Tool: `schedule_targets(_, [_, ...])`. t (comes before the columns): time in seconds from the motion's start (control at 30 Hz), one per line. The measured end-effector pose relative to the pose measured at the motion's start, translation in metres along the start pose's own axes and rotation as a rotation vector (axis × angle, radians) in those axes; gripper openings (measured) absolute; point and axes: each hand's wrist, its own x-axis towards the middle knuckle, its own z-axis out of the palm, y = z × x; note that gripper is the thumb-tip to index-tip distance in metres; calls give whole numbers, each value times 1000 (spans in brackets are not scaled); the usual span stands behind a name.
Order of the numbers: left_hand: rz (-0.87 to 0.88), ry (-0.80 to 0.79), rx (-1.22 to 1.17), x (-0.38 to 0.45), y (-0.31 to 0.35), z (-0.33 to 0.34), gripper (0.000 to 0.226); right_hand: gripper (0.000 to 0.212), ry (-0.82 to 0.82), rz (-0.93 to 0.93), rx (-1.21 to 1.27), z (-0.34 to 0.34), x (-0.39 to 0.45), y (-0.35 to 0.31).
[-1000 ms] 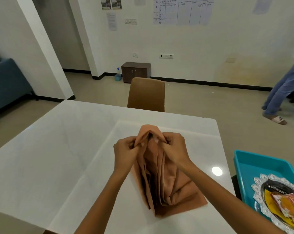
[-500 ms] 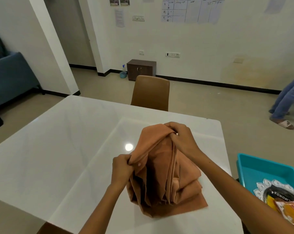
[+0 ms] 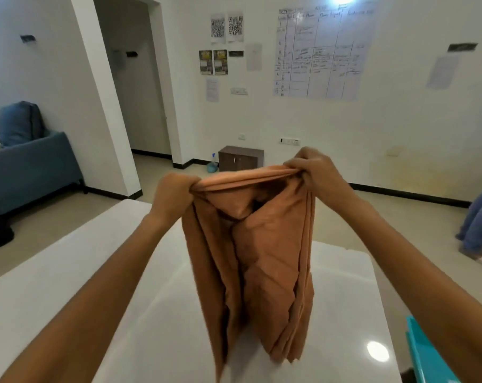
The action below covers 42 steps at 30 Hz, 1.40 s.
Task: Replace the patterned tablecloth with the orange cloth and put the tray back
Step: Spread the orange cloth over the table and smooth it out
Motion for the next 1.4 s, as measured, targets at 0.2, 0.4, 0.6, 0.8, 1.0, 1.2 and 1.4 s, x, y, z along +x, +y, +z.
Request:
schedule_targets(0.2, [38, -219, -165, -134, -8, -10, 55, 21, -453, 245, 404, 30, -105, -24])
schedule_targets(0.4, [-366, -1168, -197, -303, -31, 65, 60, 88, -882, 220, 80, 181, -271, 14])
schedule_targets(0.6, [-610, -830, -182, -329, -20, 94, 57, 60, -649, 148, -51, 218, -283, 38])
schedule_targets(0.8, [-650, -735, -81, -329, -27, 133, 93, 58, -674, 136, -240, 276, -288, 46])
schedule_targets(1.0, [-647, -625, -1, -291, -75, 166, 61, 65, -615, 243, -354, 317, -281, 45])
schedule_targets(1.2, [-517, -869, -19, -276, -130, 213, 54, 63, -609, 273, -404, 337, -291, 59])
schedule_targets(1.4, [-590, -745, -86, -298, -155, 234, 74, 61, -591, 262, -444, 342, -296, 73])
